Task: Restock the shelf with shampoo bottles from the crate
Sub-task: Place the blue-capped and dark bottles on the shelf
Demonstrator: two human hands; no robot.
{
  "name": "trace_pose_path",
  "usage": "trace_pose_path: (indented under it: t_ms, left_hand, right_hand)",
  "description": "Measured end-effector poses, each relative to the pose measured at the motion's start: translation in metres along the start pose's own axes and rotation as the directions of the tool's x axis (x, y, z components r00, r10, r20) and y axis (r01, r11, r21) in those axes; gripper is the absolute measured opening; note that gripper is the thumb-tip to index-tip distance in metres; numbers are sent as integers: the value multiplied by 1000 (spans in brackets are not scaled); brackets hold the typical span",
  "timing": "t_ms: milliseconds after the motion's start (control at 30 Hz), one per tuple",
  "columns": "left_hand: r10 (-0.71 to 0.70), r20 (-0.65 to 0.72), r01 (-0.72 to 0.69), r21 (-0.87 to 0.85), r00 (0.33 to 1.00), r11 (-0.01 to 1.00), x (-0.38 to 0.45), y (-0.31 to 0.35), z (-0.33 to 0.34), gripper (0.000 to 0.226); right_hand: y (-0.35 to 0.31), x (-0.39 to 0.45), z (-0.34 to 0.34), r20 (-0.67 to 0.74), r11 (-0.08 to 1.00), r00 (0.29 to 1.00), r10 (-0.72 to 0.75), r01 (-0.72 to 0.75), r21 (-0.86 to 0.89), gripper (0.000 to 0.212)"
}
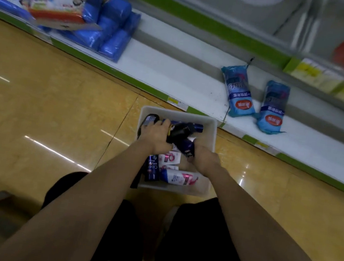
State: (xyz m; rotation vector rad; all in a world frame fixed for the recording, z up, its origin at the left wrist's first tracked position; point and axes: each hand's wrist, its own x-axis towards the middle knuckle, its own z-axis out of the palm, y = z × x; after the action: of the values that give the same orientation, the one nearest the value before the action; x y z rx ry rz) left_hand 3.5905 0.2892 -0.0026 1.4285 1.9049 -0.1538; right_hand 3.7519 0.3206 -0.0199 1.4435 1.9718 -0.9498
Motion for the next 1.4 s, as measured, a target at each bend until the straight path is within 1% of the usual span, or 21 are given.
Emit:
trace_pose_path:
  t_ms: [67,133,200,300,400,433,500,533,600,700,833,933,1000,1067,1133,1167,1267,1300,1400]
  left_hand:
    - [-120,12,120,-170,993,978,-36,5,-28,68]
    - [-207,44,208,-375,977,904,-73,10,-59,70]
    - [-239,66,236,-542,969,807,-105,16,-89,69]
    - [-240,85,223,-741,967,633,-151,24,-134,49]
    - [-262,113,222,-873,958,434,-193,31,-168,32]
    - [-273,126,226,-899,954,375,-206,33,-179,32]
    - [-276,156,231,-937,948,263,-228,36,-199,43]
    - [-261,164,225,-948,951,224,-239,38,-211,46]
    - [-231,155,201,-960,961,194,-258,39,-231,45]
    - [-201,103,137,-977,974,165,-282,45,-261,37]
    - [-169,43,64,-991,985,120,-305,52,-298,36]
    - [-144,-2,19,-990,990,140,-323,61,-328,41]
    - [-136,-41,-19,-987,990,159,-333,67,-350,44]
    - [-123,-92,-69,-981,988,179,-343,73,-371,55]
    - [-120,-145,-120,-974,982,190,-352,79,-391,60]
    - [-121,-172,-147,-971,978,190,-356,82,-400,58]
    - [-114,-252,-230,-957,961,177,-372,91,-430,59]
    - [-107,-272,-252,-952,956,173,-378,94,-440,57]
    - [-101,-325,-306,-937,940,169,-394,98,-467,45]
  right_hand:
    - [-12,-35,-32,-26,982,1000,12,-7,191,47]
    - [-29,-73,-65,-35,956,999,-40,48,291,50]
    - [-47,-109,-95,-24,921,998,-63,67,385,56]
    - [-72,-155,-133,8,835,996,-90,72,545,54]
    - [-94,-193,-164,40,733,991,-128,68,677,49]
    - [-103,-205,-174,49,700,989,-137,61,712,49]
    - [-115,-227,-191,67,647,986,-154,49,761,47]
    - [-120,-238,-200,72,624,984,-162,46,780,46]
    - [-131,-259,-217,71,583,983,-169,42,811,41]
    - [-146,-284,-241,52,530,980,-193,60,846,34]
    - [-166,-316,-276,1,530,971,-238,129,838,37]
    - [-179,-341,-301,-47,541,963,-265,189,820,39]
    - [-188,-356,-319,-72,527,954,-291,222,820,34]
    - [-199,-373,-337,-110,510,942,-318,268,817,31]
    - [-210,-390,-356,-159,509,933,-323,313,802,39]
    - [-215,-396,-364,-182,512,928,-325,335,791,41]
    - [-231,-420,-388,-250,527,905,-346,407,746,33]
    - [-237,-428,-396,-270,525,895,-356,430,734,34]
    - [-252,-451,-416,-327,501,864,-384,492,712,35]
